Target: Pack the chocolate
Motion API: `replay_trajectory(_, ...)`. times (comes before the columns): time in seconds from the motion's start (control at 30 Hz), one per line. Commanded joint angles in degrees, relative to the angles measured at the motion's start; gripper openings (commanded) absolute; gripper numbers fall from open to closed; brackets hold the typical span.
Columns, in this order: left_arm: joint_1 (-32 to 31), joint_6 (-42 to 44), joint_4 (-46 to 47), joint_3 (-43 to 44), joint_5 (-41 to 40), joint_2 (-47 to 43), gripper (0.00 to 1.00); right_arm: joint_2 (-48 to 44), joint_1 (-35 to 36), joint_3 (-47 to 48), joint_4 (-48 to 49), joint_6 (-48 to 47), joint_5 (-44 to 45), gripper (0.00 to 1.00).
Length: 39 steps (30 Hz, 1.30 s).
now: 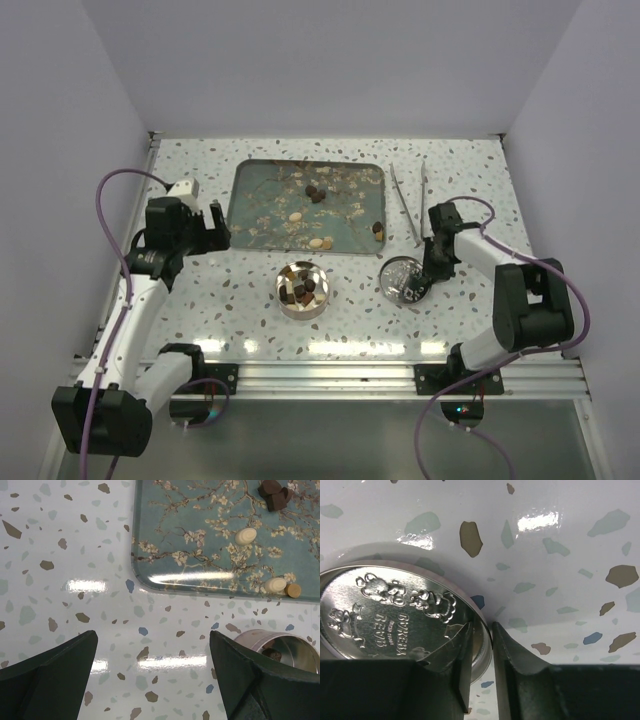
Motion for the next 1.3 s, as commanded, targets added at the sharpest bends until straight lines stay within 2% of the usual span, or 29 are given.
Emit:
replay_trajectory(0.0, 0.1, 0.0, 0.6, 2.8, 1.1, 1.2, 1.00, 1.5, 0.0, -0.6, 0.1, 1.3, -0.2, 0.22)
replay_trajectory(0.03, 0.1, 0.2, 0.8, 3.1, 1.3, 1.4, 1.00, 1.2, 0.1, -0.4, -0.3, 1.3, -0.2, 0.19)
replay_trajectory(0.13, 0.1, 0.8, 1.3, 3.7, 2.0, 2.5, 1.00, -0.3, 0.1, 0.3, -1.9, 1.5, -0.4, 0.16)
replay_trajectory(0.23, 0.1, 1.2, 1.8, 4.5, 3.0, 3.5, 1.00, -1.9, 0.1, 1.2, -3.6, 1.5, -0.5, 0.00)
replay_trajectory(0.47, -0.3, -0.2, 3.9, 5.9, 7.5, 4.0, 1.00, -4.9, 0.1, 6.3, -9.3, -1.3, 0.8, 0.00)
replay_trajectory(0.57, -2.3, -1.7, 5.6, 6.7, 8.2, 4.3, 1.00, -7.5, 0.1, 9.6, -12.9, -3.0, 2.1, 0.00)
replay_trajectory(0.67, -8.8, -3.4, 7.6, 8.1, 4.2, 5.8, 1.00, -9.6, 0.1, 13.3, -15.5, -3.8, 1.6, 0.00)
replay_trajectory(0.83, -20.1, -7.9, 11.9, 11.6, 2.1, 10.7, 0.99, -10.7, 0.2, 18.7, -17.1, -3.1, -1.8, 0.00)
replay_trajectory(1.0, -26.3, -12.8, 17.6, 14.5, 3.3, 15.0, 0.99, -10.5, 1.7, 24.9, -17.6, -1.0, -4.5, 0.00)
replay_trajectory(1.13, -32.2, -15.0, 20.4, 16.8, 2.4, 18.2, 0.99, -9.5, 8.4, 28.6, -17.3, 1.8, -4.3, 0.00)
replay_trajectory(1.27, -34.0, -16.5, 20.6, 17.9, 1.2, 21.0, 0.99, -8.5, 13.2, 30.0, -14.5, 5.7, -6.5, 0.00)
